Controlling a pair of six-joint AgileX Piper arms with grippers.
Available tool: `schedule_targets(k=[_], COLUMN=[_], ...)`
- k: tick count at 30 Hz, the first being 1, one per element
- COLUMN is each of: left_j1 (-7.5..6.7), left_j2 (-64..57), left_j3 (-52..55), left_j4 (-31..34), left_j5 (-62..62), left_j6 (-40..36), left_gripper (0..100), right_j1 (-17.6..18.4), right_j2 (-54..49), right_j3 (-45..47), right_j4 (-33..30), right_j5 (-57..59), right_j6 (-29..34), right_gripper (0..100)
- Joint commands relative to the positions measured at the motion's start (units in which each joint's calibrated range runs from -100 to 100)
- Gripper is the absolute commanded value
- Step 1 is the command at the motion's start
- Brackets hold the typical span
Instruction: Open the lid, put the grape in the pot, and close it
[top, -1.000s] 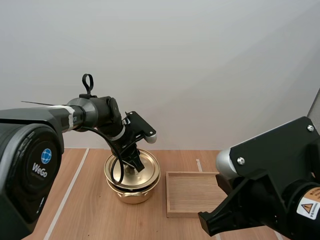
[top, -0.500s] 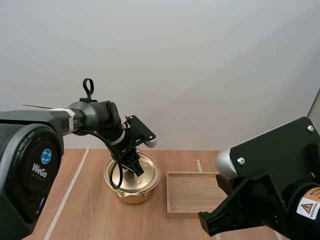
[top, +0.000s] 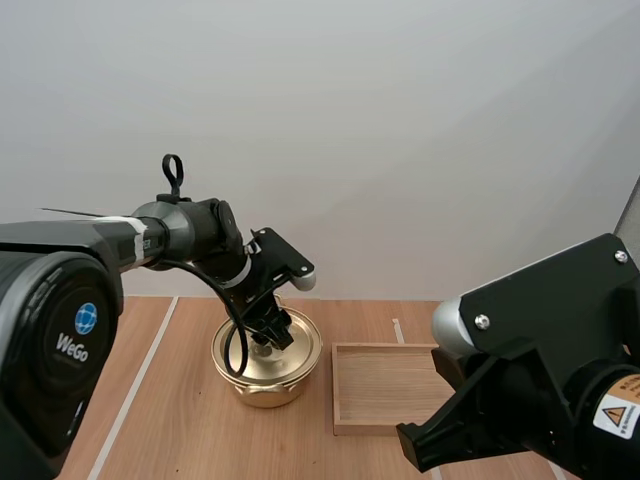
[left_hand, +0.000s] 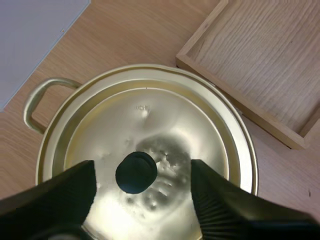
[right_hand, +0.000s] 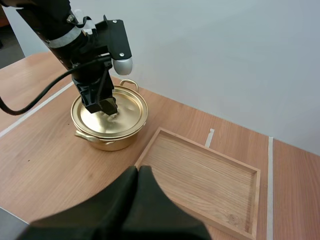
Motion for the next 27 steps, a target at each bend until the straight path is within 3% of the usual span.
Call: schedule_targets(k=[1, 13, 27], left_j1=[-0.10, -0.10, -0.10], left_j2=[-3.4, -24.1, -51.6], left_j3=[0.1, 0.1, 0.1], left_j4=[-1.3, -1.0, 1.1], left_j5=[1.8, 10.0, 18.2], left_j6=[0.2, -1.1, -11.3], left_gripper=[100, 100, 100], right_j1=[-0.2, -0.2, -0.2], right_j2=[-0.4, -0.4, -0.4], right_j3=[0.0, 0.0, 0.0], right_j4=[0.2, 0.2, 0.2], right_j5=[0.0, -2.5, -2.1], right_j6=[0.1, 0.1, 0.1], right_gripper=[0, 0, 0])
